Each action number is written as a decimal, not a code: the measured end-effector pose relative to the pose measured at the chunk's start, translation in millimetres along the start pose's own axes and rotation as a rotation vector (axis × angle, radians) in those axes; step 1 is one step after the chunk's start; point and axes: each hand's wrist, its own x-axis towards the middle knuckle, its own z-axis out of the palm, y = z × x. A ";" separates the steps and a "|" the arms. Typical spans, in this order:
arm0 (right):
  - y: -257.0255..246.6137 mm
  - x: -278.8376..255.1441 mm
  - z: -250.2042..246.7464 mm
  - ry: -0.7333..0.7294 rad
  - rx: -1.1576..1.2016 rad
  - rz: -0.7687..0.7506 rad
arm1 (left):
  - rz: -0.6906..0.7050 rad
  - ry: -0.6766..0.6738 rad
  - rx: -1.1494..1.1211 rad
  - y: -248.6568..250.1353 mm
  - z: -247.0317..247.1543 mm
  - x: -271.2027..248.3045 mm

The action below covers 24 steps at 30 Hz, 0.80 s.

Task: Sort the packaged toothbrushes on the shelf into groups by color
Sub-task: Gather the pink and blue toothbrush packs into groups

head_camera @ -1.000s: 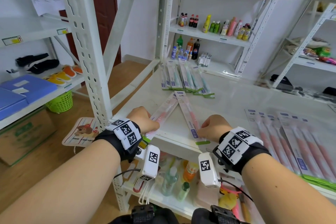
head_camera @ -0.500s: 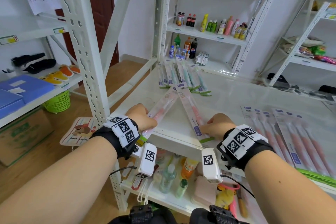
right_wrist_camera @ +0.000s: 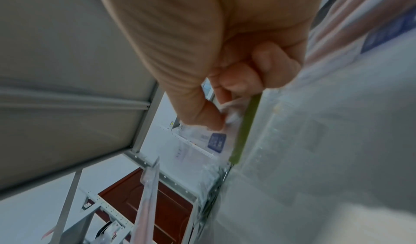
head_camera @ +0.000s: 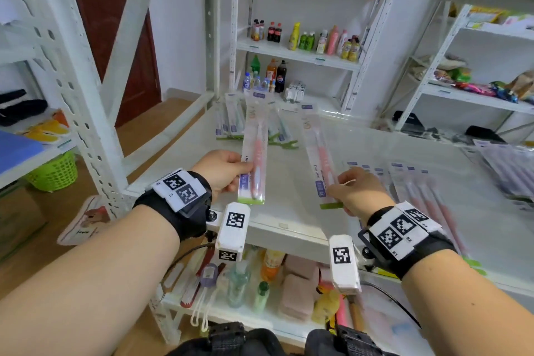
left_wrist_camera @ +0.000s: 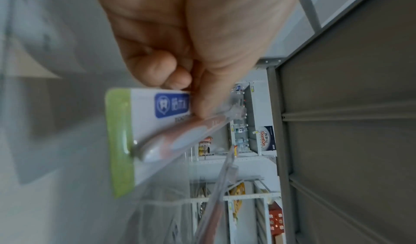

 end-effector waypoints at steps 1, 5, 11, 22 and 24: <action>5.2 -1.2 -9.1 0.007 -0.021 0.007 | 0.000 -0.008 -0.046 2.7 12.2 1.3; 27.7 -4.9 -45.2 0.042 -0.092 0.051 | 0.007 -0.072 -0.074 14.0 63.3 6.6; 59.7 -10.4 -84.0 0.072 -0.161 0.056 | -0.007 -0.209 -0.050 21.5 129.7 12.0; 76.7 -14.6 -109.2 -0.015 -0.259 0.119 | 0.020 -0.352 0.121 37.3 206.2 10.7; 75.9 -15.5 -109.3 -0.021 -0.261 0.116 | 0.018 -0.367 0.153 38.9 215.1 11.5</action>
